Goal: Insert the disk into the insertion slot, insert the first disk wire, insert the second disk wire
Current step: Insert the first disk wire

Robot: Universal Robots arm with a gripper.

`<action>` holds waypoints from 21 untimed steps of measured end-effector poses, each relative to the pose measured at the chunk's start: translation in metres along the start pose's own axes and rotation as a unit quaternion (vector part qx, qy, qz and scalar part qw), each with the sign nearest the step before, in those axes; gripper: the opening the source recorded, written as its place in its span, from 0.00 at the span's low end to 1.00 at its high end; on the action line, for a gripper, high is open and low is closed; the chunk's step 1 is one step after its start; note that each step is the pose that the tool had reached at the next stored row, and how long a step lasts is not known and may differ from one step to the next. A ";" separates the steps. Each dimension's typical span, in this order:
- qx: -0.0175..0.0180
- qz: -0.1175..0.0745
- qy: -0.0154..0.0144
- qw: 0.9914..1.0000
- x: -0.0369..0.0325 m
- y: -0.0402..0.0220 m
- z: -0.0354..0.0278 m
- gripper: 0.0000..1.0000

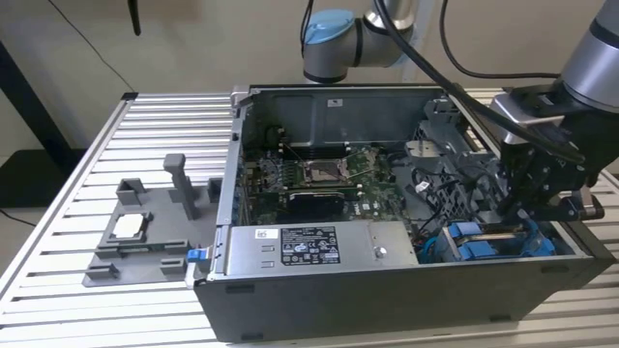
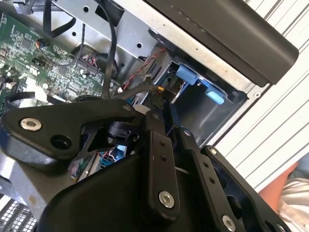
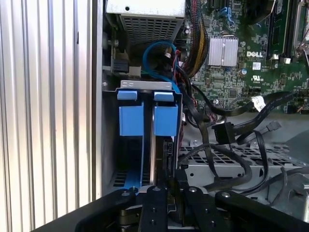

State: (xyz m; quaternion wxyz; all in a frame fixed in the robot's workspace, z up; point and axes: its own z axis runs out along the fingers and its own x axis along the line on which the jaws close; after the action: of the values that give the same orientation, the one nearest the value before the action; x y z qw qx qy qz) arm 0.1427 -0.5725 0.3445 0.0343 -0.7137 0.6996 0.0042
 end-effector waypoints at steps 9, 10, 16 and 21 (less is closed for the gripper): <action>0.000 0.000 0.000 1.000 0.0000 -0.0004 0.0041 0.19; 0.000 0.000 0.001 1.000 0.0000 -0.0005 0.0043 0.19; 0.000 0.001 0.000 1.000 0.0002 -0.0004 0.0081 0.19; 0.000 0.001 0.001 1.000 0.0003 -0.0003 0.0090 0.19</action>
State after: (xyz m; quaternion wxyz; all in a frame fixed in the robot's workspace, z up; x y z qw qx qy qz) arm 0.1434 -0.5723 0.3355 0.0339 -0.7130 0.7003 0.0038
